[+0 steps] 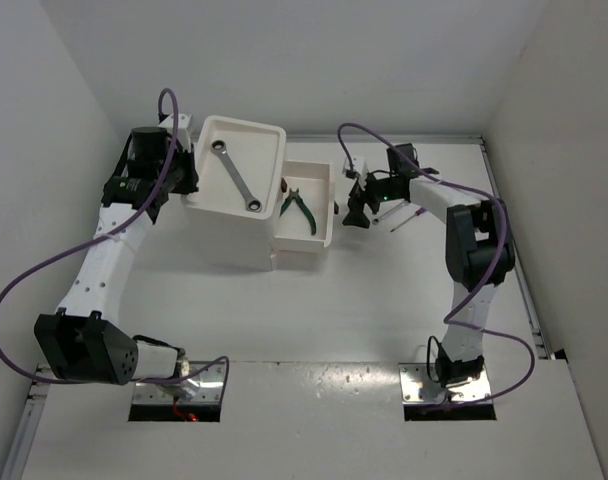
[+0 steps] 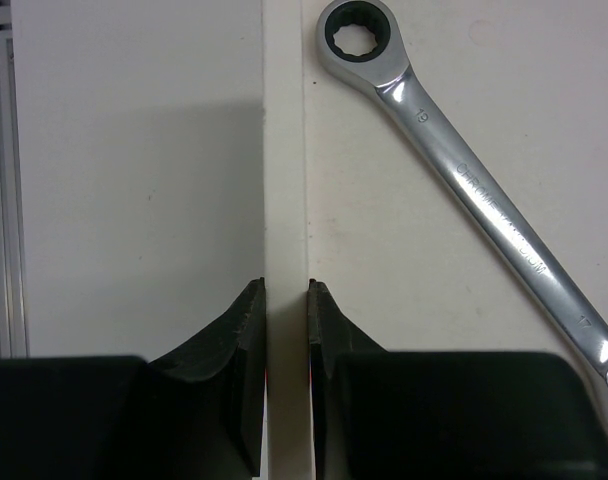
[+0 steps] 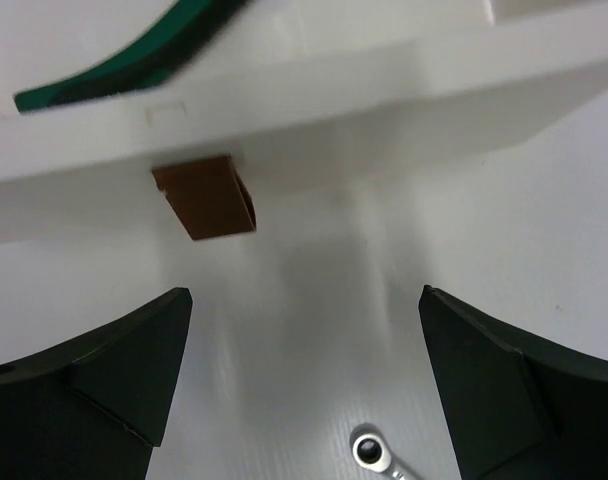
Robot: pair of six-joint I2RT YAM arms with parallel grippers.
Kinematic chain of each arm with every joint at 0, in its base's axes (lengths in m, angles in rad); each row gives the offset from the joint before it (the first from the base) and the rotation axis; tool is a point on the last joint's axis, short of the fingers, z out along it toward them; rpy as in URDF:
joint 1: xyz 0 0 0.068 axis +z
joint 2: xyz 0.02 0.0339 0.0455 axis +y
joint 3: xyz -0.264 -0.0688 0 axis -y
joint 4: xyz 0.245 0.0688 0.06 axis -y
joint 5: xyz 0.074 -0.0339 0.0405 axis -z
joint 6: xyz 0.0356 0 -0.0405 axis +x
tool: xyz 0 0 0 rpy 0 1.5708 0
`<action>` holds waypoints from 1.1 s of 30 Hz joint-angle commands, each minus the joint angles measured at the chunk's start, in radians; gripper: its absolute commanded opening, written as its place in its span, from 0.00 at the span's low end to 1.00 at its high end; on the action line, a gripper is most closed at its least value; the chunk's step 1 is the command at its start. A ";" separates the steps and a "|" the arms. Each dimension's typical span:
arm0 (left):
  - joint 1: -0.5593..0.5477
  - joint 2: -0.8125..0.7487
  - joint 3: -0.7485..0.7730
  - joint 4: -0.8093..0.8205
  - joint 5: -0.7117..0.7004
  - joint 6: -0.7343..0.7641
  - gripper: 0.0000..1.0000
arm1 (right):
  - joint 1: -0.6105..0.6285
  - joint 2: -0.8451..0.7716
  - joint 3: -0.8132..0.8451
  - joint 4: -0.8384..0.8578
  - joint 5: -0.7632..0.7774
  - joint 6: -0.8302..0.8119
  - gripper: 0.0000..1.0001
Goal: Sort the tools into containers
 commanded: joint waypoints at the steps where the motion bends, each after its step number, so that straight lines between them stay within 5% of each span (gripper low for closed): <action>1: -0.004 0.055 -0.014 -0.032 0.091 0.009 0.00 | 0.009 -0.010 0.092 0.008 -0.099 -0.066 0.96; 16: -0.004 0.065 -0.023 -0.032 0.118 0.009 0.00 | 0.104 0.041 0.215 -0.203 -0.164 -0.149 0.96; 33: -0.015 0.074 -0.042 -0.023 0.137 -0.011 0.00 | 0.212 0.075 0.282 -0.014 -0.130 0.024 0.96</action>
